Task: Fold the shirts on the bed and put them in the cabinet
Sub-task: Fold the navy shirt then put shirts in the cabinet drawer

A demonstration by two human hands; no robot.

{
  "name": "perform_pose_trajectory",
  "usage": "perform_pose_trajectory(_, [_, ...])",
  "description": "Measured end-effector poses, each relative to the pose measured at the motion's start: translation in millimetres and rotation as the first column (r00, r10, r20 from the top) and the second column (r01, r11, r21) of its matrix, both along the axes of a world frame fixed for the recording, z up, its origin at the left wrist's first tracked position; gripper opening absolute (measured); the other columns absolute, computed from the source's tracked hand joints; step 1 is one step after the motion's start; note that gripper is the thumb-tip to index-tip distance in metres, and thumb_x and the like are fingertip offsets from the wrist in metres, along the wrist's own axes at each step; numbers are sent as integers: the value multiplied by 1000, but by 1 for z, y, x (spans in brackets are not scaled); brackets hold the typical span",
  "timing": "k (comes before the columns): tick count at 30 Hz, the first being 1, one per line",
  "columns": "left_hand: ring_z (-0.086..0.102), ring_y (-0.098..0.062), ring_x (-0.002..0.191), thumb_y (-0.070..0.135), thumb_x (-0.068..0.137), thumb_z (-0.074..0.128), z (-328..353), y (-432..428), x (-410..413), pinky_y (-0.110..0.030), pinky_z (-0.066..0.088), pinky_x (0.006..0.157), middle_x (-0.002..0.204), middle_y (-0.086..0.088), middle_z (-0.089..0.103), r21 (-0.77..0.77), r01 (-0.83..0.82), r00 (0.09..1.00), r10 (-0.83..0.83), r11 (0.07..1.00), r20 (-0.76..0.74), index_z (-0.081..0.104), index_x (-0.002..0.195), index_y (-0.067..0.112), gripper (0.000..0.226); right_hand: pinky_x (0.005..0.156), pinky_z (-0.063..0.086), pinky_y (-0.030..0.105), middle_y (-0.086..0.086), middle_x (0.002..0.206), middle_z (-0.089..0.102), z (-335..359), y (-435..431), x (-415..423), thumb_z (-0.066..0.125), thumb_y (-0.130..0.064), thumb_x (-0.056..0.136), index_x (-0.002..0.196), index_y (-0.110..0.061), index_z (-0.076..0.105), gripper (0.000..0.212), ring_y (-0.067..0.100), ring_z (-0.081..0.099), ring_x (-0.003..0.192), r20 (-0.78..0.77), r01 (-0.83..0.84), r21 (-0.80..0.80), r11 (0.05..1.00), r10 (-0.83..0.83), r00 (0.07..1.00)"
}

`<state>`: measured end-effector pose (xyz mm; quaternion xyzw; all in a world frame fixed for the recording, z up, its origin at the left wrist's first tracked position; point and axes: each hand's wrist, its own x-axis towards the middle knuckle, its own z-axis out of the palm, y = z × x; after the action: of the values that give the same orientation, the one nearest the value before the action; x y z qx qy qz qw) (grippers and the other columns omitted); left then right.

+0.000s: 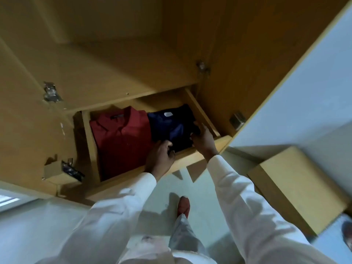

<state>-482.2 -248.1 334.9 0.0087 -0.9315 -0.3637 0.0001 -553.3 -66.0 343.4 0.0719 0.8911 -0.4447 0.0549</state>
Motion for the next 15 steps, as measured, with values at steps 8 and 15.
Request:
perform_pose_trajectory(8, [64,-19,97,30,85,66,-19,58,94,-36,54,87,99,4,68,293,215,842,-328,932,428,63,105,21,23,73,59,44,-5,115,68,-18,52,198,56,-11,86,116,-27,62,35,19,70,82,83,240,-180,954,-228,970])
perform_pose_trajectory(15, [69,-19,88,34,86,68,-126,135,204,-29,55,74,100,-2,68,424,304,521,-521,853,676,61,109,21,27,63,52,29,-1,94,69,-102,117,366,55,-3,94,104,-24,66,26,6,67,72,297,512,-176,841,-450,842])
